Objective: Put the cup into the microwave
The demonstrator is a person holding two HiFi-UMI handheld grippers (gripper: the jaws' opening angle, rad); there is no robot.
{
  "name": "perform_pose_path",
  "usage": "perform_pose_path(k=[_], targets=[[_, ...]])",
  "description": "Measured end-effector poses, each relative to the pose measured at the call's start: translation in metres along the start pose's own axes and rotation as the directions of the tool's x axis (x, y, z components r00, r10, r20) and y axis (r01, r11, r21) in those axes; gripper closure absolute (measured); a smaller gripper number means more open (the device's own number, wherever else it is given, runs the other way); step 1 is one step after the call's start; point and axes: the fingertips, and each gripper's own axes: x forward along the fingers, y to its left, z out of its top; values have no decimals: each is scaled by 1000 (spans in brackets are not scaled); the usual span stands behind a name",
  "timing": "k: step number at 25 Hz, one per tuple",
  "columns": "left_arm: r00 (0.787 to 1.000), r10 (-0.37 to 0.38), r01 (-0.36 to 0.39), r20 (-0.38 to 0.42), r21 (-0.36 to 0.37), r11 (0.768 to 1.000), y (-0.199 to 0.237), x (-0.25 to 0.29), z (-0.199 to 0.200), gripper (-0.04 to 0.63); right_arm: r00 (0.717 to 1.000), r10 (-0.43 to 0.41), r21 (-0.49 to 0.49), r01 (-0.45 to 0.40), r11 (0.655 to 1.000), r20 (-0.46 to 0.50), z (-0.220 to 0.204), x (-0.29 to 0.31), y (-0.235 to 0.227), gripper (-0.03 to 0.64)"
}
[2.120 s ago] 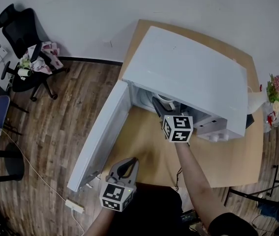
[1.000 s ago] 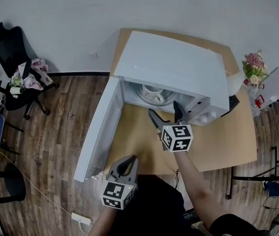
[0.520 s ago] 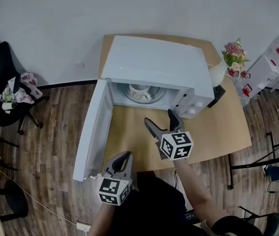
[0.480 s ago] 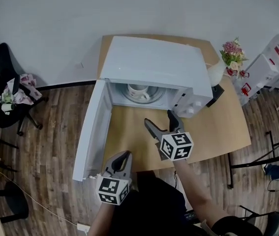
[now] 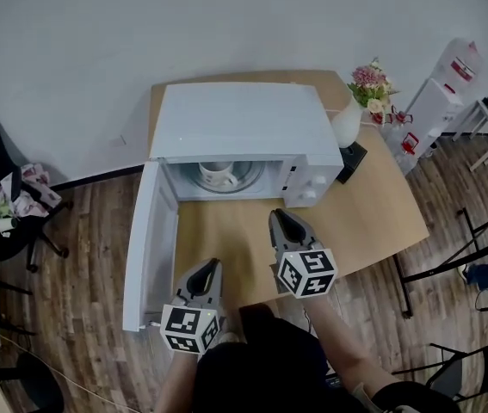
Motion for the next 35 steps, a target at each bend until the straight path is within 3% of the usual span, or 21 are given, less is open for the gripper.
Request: perform_pose_path(k=[6, 11, 13, 20, 27, 35], targets=[[999, -8, 8, 37, 15, 1000, 7, 18, 25, 580, 996, -49, -29, 51, 998, 68, 29, -27, -21, 623], [998, -17, 15, 60, 26, 1000, 4, 31, 38, 580, 991, -60, 129, 45, 991, 116, 50, -52, -37, 623], [998, -23, 22, 63, 27, 999, 0, 36, 43, 580, 988, -71, 143, 51, 988, 139, 58, -64, -40, 623], [997, -29, 29, 73, 14, 999, -7, 41, 48, 580, 978, -139, -2, 141, 990, 153, 58, -105, -55, 623], [997, -1, 2, 72, -8, 1000, -7, 37, 32, 580, 971, -208, -11, 211, 977, 116, 28, -123, -73, 623], [998, 3, -1, 58, -20, 1000, -9, 38, 23, 580, 978, -195, -13, 197, 980, 70, 17, -118, -72, 623]])
